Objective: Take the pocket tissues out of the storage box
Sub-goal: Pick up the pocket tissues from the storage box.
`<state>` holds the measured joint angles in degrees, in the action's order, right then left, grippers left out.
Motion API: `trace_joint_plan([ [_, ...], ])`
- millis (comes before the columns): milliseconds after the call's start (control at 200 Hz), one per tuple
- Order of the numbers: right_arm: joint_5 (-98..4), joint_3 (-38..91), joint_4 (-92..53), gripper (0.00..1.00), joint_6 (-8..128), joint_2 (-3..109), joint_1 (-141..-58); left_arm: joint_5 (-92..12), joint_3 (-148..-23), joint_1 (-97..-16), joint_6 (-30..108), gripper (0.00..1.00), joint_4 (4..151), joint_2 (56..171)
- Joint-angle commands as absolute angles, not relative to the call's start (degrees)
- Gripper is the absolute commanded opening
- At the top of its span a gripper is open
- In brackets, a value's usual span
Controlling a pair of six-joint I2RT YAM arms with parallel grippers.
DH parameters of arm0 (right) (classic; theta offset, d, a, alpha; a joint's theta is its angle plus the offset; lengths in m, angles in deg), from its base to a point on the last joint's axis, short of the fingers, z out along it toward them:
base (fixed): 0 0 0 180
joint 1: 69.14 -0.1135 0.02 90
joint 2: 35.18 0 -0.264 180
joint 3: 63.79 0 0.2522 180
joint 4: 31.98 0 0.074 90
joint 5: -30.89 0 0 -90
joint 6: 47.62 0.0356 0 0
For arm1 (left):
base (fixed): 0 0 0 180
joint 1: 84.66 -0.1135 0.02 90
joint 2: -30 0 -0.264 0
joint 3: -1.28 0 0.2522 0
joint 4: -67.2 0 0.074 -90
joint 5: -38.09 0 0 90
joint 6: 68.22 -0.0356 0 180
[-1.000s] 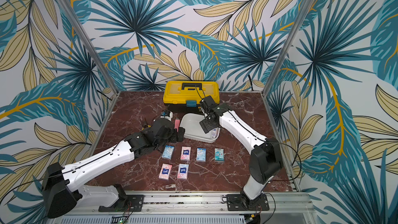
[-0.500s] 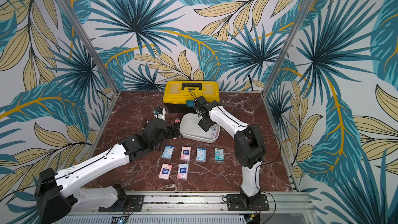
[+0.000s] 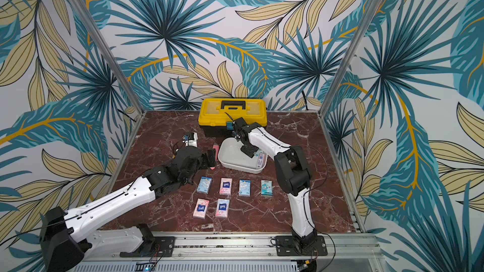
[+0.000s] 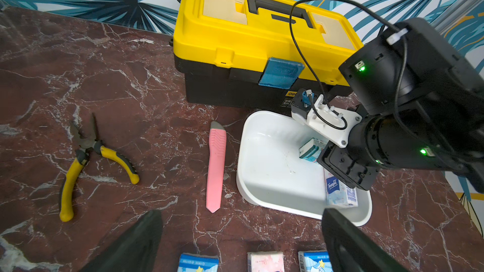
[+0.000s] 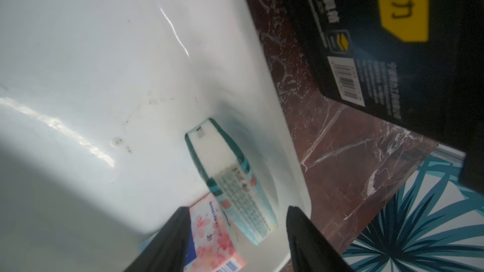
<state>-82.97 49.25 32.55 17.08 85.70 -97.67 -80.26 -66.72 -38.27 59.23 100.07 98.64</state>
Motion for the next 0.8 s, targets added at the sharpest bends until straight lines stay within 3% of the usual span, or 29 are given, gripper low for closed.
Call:
trace_joint_plan([
  [0, -84.3, 50.2, 31.9, 0.63, 14.6, 87.2, -97.5, -81.3, -64.7, -38.5, 59.7, 1.00, 101.0, 97.2],
  [315, -83.6, 51.0, 30.4, 0.54, 13.5, 89.7, -97.5, -81.7, -63.7, -38.5, 61.0, 1.00, 101.7, 96.5],
  [796, -84.2, 50.0, 30.1, 0.32, 13.8, 86.5, -97.6, -82.1, -63.1, -38.6, 61.9, 1.00, 102.7, 95.8],
])
